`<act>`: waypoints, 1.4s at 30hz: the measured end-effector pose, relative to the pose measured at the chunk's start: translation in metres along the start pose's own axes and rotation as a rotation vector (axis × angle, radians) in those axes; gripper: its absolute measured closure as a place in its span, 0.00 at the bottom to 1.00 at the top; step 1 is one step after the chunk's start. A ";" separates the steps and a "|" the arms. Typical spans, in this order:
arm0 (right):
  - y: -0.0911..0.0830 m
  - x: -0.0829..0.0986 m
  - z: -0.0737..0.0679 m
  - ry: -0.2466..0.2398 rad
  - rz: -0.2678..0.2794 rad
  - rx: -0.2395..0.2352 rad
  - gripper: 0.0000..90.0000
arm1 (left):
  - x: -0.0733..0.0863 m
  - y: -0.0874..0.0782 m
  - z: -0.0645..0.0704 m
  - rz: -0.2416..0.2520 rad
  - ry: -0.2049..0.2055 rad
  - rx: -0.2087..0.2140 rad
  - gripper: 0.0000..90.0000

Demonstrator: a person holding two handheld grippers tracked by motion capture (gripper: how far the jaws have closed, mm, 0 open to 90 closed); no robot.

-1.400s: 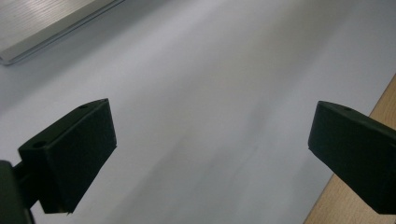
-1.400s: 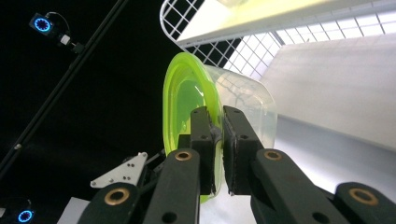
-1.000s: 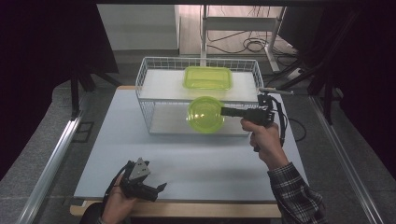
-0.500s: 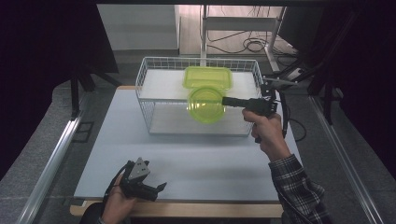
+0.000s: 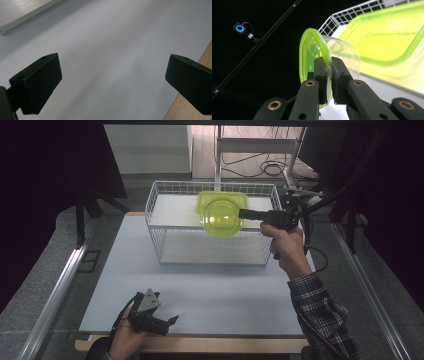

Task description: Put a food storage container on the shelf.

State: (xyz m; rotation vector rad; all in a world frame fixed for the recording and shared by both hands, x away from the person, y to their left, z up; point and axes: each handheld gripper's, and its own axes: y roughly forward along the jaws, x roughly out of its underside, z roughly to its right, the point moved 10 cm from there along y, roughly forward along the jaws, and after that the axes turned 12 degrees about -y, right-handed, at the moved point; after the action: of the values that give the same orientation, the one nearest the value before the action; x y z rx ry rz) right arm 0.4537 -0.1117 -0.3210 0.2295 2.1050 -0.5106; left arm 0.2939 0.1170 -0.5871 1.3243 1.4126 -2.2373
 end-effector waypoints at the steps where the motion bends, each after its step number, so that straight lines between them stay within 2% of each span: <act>1: 0.000 -0.003 0.001 -0.001 0.000 0.003 0.93 | 0.000 0.000 0.000 0.000 0.000 0.000 0.01; 16: 0.010 -0.040 0.012 -0.011 0.019 0.057 0.93 | 0.001 0.000 0.000 -0.005 0.002 0.001 0.01; 23: 0.018 -0.047 0.021 0.004 0.004 0.077 0.93 | 0.001 0.000 0.000 -0.006 0.003 0.004 0.01; 31: 0.023 -0.050 0.033 0.045 -0.022 0.092 0.91 | 0.001 0.000 0.000 -0.008 0.004 0.005 0.01; 42: 0.032 -0.061 0.053 -0.040 -0.039 0.290 0.82 | 0.002 0.000 0.001 -0.012 0.009 0.004 0.01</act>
State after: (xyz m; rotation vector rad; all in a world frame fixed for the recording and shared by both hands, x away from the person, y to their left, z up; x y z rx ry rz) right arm 0.5388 -0.1043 -0.3051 0.3415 1.9951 -0.8377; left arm 0.2928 0.1168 -0.5883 1.3320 1.4243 -2.2456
